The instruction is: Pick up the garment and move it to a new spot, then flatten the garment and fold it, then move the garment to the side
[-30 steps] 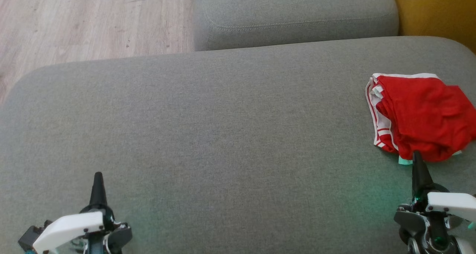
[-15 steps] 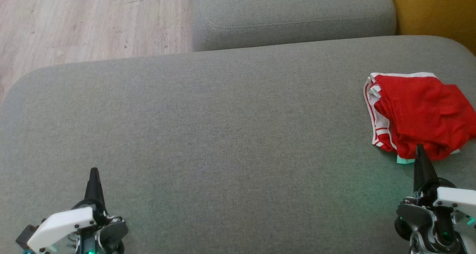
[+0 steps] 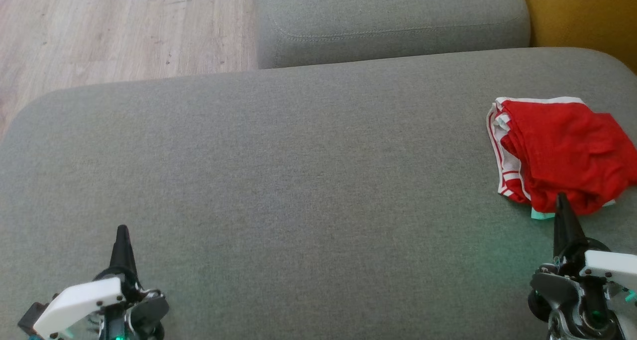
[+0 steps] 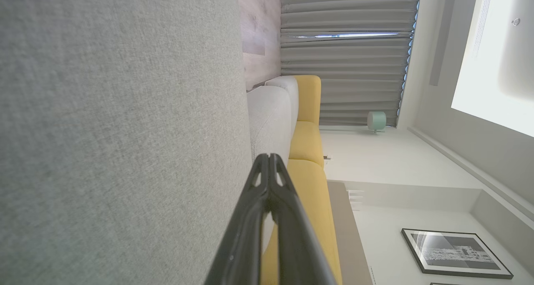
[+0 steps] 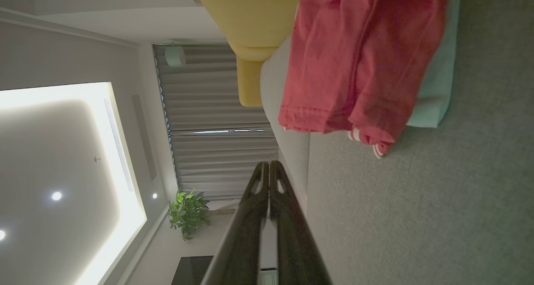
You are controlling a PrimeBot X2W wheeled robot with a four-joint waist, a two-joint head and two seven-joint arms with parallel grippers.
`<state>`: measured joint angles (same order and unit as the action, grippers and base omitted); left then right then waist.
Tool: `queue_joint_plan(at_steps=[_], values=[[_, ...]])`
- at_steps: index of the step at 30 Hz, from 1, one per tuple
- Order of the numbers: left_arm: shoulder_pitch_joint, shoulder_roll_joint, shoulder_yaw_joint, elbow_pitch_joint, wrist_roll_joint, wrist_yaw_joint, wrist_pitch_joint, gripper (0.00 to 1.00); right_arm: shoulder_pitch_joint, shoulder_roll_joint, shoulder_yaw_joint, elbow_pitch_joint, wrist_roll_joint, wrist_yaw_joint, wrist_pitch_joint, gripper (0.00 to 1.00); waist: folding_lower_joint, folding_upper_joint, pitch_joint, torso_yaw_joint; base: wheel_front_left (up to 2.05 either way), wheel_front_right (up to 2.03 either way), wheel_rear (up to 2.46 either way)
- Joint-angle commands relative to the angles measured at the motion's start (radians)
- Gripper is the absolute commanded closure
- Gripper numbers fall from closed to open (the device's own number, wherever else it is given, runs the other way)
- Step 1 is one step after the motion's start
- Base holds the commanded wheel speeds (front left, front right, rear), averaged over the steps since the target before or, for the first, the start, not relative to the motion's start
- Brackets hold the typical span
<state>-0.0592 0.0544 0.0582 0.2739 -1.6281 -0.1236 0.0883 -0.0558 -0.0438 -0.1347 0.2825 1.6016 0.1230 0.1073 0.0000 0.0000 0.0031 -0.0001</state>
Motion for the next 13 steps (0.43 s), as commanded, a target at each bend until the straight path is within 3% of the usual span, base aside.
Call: queue_joint_plan(at_steps=[1, 13], values=[[-0.047, 0.013, 0.032, -0.030, 0.000, -0.007, 0.006, 1.00, -0.052, -0.006, 0.021, -0.038, 0.007, 0.008, 0.006, 1.00, 0.0000, 0.0000, 0.000, 0.000, 0.00, 0.00, 0.00], [-0.047, 0.010, 0.036, -0.029, 0.003, -0.007, 0.009, 1.00, -0.052, -0.006, 0.021, -0.038, 0.007, 0.008, 0.006, 1.00, 0.0000, 0.0000, 0.000, 0.000, 0.00, 0.00, 0.00]])
